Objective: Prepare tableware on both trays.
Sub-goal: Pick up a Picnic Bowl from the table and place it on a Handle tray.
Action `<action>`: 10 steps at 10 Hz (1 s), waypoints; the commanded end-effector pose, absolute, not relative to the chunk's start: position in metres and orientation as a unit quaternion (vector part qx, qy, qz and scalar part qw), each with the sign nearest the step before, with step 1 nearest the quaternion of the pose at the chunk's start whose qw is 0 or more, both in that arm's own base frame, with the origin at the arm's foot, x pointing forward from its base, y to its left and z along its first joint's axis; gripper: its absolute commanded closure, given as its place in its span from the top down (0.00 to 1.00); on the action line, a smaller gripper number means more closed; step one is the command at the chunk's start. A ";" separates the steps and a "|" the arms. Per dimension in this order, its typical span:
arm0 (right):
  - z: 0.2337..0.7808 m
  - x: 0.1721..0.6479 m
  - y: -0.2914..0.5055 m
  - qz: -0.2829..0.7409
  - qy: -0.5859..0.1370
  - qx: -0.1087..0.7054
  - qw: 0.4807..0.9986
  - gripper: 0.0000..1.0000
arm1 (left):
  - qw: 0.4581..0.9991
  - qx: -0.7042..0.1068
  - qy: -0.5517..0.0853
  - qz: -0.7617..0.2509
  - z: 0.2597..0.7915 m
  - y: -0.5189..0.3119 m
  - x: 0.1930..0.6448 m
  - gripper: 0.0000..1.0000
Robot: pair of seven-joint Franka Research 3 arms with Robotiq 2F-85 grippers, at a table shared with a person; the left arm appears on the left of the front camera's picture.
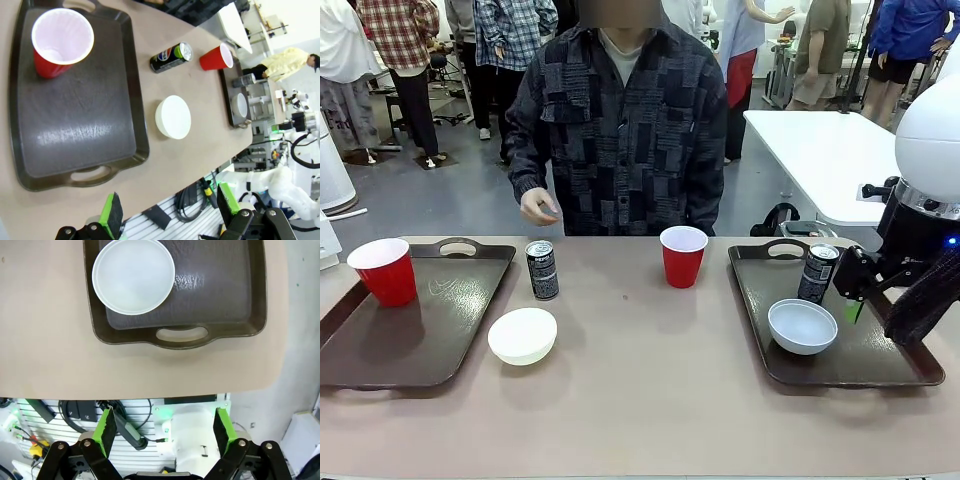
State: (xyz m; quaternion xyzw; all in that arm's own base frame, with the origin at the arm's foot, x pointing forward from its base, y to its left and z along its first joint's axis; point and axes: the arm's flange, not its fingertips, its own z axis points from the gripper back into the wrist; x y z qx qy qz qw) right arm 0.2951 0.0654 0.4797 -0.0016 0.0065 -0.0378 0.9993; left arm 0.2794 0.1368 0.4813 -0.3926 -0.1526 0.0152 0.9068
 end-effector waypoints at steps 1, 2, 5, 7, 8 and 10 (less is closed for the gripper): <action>0.477 0.283 0.045 -0.049 -0.003 0.036 0.998 1.00 | 0.927 -0.345 -0.147 0.023 0.510 0.119 0.288 1.00; 0.480 0.275 0.023 -0.057 -0.014 0.104 0.993 1.00 | 0.944 -0.304 -0.127 0.022 0.531 0.099 0.298 1.00; 0.478 0.245 -0.044 -0.074 -0.028 0.275 0.958 1.00 | 0.977 -0.181 -0.112 -0.020 0.582 0.033 0.330 1.00; 0.467 0.226 -0.082 -0.068 -0.030 0.365 0.928 1.00 | 0.992 -0.101 -0.070 -0.038 0.586 -0.007 0.352 1.00; 0.459 0.221 -0.098 -0.055 -0.030 0.415 0.908 1.00 | 0.996 -0.066 -0.048 -0.043 0.581 -0.025 0.363 1.00; 0.438 0.215 -0.117 -0.037 -0.025 0.485 0.874 1.00 | 0.998 -0.020 -0.024 -0.047 0.563 -0.054 0.378 1.00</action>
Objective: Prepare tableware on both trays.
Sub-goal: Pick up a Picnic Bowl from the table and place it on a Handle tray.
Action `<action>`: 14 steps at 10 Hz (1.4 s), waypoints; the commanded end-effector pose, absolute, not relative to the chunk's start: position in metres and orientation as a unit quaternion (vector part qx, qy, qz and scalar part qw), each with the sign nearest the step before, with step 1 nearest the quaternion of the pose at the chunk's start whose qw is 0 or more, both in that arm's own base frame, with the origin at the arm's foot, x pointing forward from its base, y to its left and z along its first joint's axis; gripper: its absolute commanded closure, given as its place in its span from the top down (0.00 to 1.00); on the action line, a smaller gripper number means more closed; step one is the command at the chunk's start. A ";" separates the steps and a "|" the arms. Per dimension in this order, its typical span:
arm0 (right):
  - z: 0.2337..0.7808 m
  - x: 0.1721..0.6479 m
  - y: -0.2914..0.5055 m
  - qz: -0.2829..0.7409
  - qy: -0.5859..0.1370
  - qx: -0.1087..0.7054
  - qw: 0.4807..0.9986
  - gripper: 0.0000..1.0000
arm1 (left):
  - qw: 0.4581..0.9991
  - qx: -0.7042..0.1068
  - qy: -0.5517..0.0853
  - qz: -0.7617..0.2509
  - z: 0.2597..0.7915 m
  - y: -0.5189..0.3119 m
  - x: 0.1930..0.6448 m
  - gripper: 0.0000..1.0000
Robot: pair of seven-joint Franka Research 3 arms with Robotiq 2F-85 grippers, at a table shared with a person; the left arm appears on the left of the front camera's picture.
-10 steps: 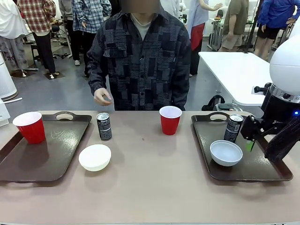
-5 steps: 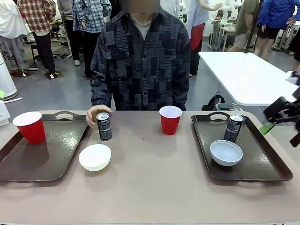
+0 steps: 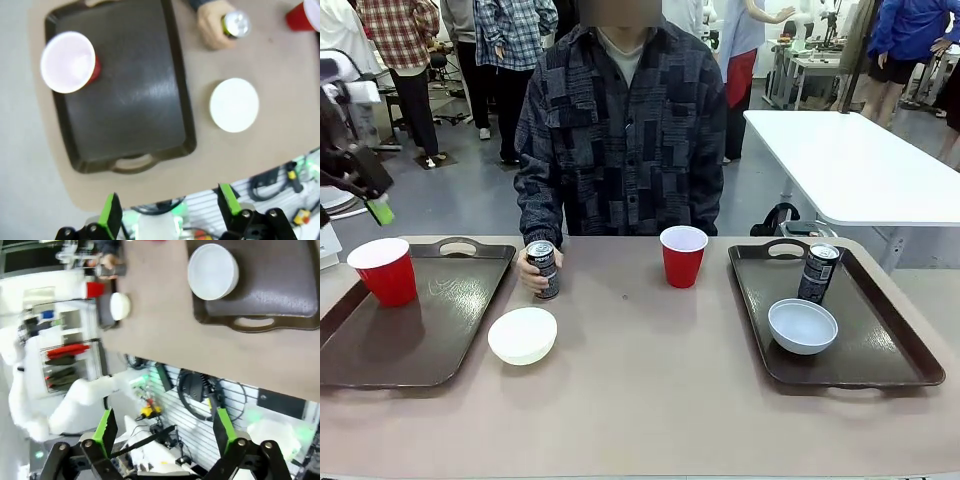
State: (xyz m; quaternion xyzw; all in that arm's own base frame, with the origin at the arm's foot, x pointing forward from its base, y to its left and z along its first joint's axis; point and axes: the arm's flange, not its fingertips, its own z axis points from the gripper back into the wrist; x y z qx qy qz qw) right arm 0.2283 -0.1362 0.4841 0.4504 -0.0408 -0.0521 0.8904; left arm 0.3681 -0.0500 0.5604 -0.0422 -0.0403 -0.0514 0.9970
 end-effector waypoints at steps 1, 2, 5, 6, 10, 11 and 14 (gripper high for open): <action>0.433 0.214 -0.122 -0.038 -0.027 0.502 0.863 1.00 | 0.999 -0.013 -0.016 -0.046 0.550 -0.070 0.376 1.00; 0.428 0.212 -0.129 -0.047 -0.026 0.512 0.857 1.00 | 0.999 -0.009 -0.011 -0.047 0.536 -0.082 0.375 1.00; 0.460 0.224 -0.153 -0.047 -0.029 0.496 0.866 1.00 | 0.998 -0.029 -0.032 -0.051 0.479 -0.103 0.380 1.00; 0.460 0.224 -0.153 -0.047 -0.029 0.496 0.866 1.00 | 0.998 -0.031 -0.037 -0.051 0.461 -0.105 0.381 1.00; 0.460 0.224 -0.153 -0.047 -0.029 0.496 0.866 1.00 | 0.995 -0.045 -0.057 -0.069 0.410 -0.117 0.386 1.00; 0.460 0.224 -0.153 -0.047 -0.029 0.496 0.866 1.00 | 0.995 -0.044 -0.055 -0.069 0.407 -0.122 0.384 1.00; 0.460 0.224 -0.153 -0.047 -0.029 0.496 0.866 1.00 | 0.995 -0.034 -0.050 -0.074 0.412 -0.115 0.385 1.00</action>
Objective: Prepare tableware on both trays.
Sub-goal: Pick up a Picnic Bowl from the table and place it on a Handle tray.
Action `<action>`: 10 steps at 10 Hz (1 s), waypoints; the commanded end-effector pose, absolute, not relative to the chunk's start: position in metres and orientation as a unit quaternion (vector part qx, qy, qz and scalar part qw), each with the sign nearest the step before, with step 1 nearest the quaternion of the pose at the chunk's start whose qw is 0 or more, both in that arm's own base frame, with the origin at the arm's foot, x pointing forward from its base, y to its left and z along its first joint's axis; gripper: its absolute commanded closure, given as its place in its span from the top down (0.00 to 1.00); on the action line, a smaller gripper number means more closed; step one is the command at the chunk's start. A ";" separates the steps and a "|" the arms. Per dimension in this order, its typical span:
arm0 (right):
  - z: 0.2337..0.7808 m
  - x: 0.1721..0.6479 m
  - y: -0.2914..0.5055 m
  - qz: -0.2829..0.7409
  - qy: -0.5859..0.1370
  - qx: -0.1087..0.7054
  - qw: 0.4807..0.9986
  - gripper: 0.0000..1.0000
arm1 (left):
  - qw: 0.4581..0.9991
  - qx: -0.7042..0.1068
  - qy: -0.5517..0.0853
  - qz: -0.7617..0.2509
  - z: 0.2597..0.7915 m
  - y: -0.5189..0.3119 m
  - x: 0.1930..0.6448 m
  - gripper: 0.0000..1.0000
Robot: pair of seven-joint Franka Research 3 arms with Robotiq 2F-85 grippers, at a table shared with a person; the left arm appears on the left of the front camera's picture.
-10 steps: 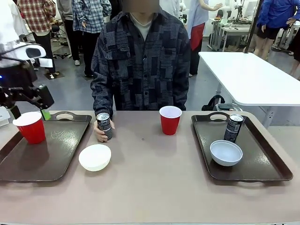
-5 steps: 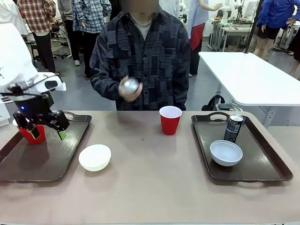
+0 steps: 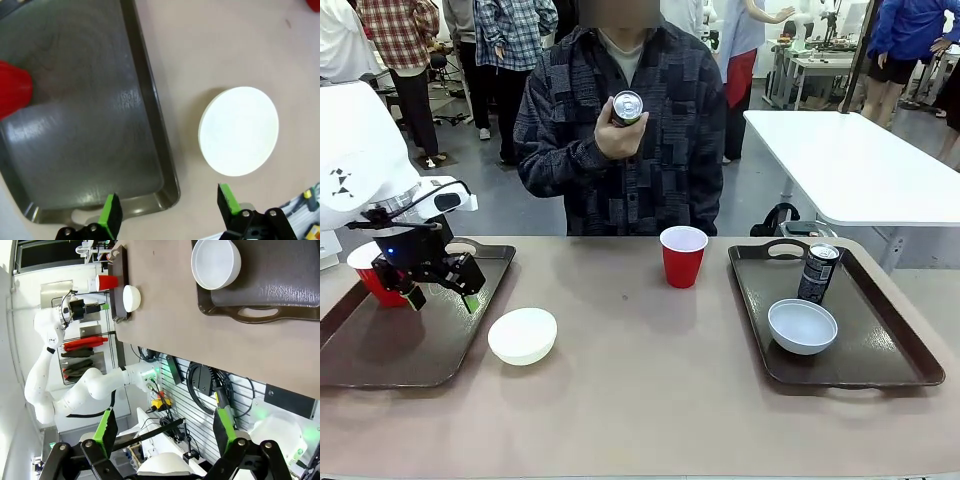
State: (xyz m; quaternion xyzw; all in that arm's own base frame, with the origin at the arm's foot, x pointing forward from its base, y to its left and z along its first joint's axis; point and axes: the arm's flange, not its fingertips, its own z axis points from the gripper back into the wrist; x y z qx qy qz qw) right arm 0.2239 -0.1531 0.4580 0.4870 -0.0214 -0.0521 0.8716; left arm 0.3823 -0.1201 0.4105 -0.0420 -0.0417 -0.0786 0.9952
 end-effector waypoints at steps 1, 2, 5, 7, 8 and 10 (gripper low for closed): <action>0.460 0.224 -0.153 -0.047 -0.029 0.496 0.866 1.00 | 0.995 -0.034 -0.050 -0.074 0.412 -0.115 0.385 1.00; 0.460 0.224 -0.153 -0.047 -0.029 0.496 0.866 1.00 | 0.995 -0.034 -0.050 -0.074 0.412 -0.115 0.385 1.00; 0.460 0.224 -0.153 -0.047 -0.029 0.496 0.866 1.00 | 0.995 -0.054 -0.054 -0.063 0.412 -0.138 0.387 1.00; 0.460 0.224 -0.153 -0.047 -0.029 0.496 0.866 1.00 | 0.995 -0.044 -0.049 -0.080 0.401 -0.156 0.402 1.00; 0.460 0.224 -0.153 -0.047 -0.029 0.496 0.866 1.00 | 0.995 -0.046 -0.041 -0.084 0.394 -0.163 0.411 1.00; 0.460 0.224 -0.153 -0.047 -0.029 0.496 0.866 1.00 | 0.994 -0.049 -0.031 -0.097 0.382 -0.179 0.417 1.00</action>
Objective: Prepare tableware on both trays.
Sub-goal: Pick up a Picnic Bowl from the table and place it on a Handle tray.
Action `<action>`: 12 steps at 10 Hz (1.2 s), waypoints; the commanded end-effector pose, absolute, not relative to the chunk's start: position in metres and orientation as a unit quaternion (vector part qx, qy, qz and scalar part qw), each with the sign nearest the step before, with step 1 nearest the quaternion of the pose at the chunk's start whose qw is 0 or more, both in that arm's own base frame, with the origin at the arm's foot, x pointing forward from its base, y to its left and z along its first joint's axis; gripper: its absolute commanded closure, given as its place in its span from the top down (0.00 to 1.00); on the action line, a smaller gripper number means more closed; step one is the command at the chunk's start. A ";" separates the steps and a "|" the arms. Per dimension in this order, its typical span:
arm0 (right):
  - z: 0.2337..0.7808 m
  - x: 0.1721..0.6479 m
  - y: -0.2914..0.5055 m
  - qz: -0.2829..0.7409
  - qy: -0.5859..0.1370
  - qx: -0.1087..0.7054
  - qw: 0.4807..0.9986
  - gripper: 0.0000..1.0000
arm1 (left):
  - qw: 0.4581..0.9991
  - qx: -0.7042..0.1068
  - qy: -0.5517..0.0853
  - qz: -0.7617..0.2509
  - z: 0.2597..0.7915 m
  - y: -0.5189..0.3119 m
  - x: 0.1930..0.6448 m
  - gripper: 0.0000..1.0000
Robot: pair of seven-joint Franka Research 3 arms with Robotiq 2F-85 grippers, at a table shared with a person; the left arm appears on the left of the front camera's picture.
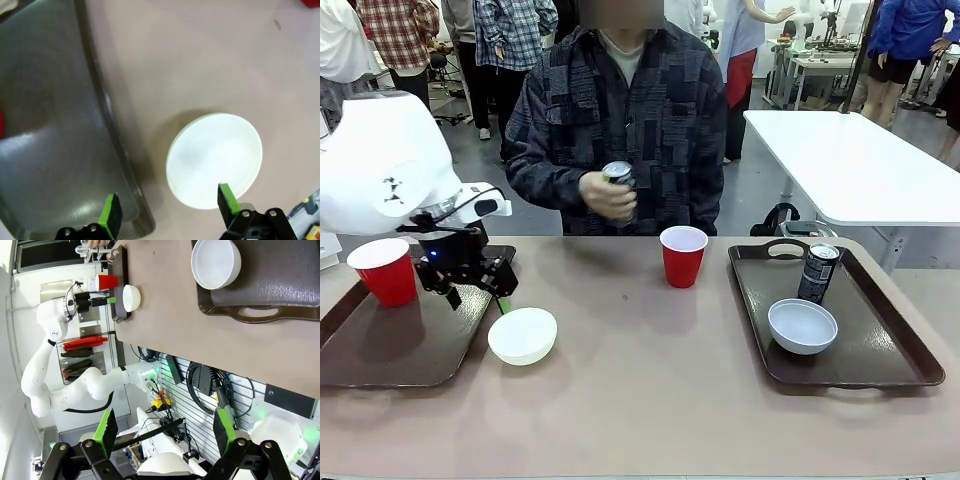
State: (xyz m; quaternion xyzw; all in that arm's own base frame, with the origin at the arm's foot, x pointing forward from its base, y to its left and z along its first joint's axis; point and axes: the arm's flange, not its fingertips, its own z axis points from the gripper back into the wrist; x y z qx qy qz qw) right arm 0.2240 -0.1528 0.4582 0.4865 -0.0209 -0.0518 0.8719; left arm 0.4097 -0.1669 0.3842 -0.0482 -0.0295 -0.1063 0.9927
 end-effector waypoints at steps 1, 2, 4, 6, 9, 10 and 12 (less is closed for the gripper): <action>0.460 0.224 -0.153 -0.047 -0.029 0.496 0.866 1.00 | 0.993 -0.050 -0.026 -0.100 0.379 -0.183 0.420 1.00; 0.460 0.224 -0.153 -0.047 -0.029 0.496 0.866 1.00 | 0.992 -0.057 -0.016 -0.110 0.374 -0.184 0.421 1.00; 0.460 0.224 -0.153 -0.047 -0.029 0.496 0.866 1.00 | 0.992 -0.041 -0.017 -0.120 0.389 -0.167 0.394 1.00; 0.460 0.224 -0.153 -0.047 -0.029 0.496 0.866 1.00 | 0.985 -0.040 -0.010 -0.167 0.418 -0.152 0.315 1.00; 0.460 0.224 -0.153 -0.047 -0.029 0.496 0.866 1.00 | 0.986 -0.037 0.022 -0.164 0.411 -0.155 0.312 1.00; 0.460 0.224 -0.153 -0.047 -0.029 0.496 0.866 1.00 | 0.987 -0.036 0.019 -0.158 0.411 -0.155 0.315 1.00; 0.460 0.224 -0.153 -0.047 -0.029 0.496 0.866 1.00 | 0.989 -0.031 0.014 -0.145 0.412 -0.153 0.317 1.00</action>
